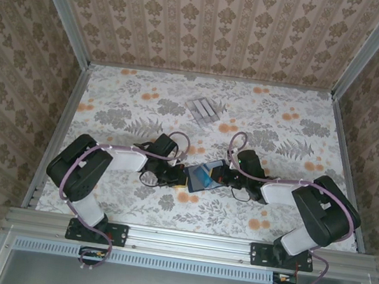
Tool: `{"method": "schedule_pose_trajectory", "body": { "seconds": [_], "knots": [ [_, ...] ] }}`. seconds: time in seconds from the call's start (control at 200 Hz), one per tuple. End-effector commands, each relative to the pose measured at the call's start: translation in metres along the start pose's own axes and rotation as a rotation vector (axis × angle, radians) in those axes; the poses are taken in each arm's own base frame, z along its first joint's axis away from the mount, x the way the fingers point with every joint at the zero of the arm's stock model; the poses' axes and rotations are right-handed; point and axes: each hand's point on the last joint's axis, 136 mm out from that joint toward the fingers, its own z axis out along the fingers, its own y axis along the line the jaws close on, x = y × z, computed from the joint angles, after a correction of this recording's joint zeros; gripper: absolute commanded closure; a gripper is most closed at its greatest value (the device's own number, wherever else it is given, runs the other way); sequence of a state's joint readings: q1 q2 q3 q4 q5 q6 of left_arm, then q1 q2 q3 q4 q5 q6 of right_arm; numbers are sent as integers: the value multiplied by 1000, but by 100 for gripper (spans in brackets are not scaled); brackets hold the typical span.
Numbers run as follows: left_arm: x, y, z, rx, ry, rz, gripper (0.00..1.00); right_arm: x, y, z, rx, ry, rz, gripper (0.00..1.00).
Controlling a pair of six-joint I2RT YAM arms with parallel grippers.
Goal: Put the credit cards into the card holder
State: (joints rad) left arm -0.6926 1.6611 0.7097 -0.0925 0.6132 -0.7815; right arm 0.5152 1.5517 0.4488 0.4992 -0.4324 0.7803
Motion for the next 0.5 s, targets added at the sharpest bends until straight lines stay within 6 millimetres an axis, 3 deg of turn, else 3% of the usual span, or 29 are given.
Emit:
{"method": "schedule_pose_trajectory", "body": {
  "seconds": [0.0,0.25,0.495],
  "knots": [
    [1,4,8,-16,3,9,98,-1,-15,3,36,-52,46,100],
    [3,6,12,-16,10,6,99,-10,-21,-1,53,-140,68,100],
    [0,2,15,-1,8,7,99,1,-15,5,54,-142,70,100]
  ]
}}
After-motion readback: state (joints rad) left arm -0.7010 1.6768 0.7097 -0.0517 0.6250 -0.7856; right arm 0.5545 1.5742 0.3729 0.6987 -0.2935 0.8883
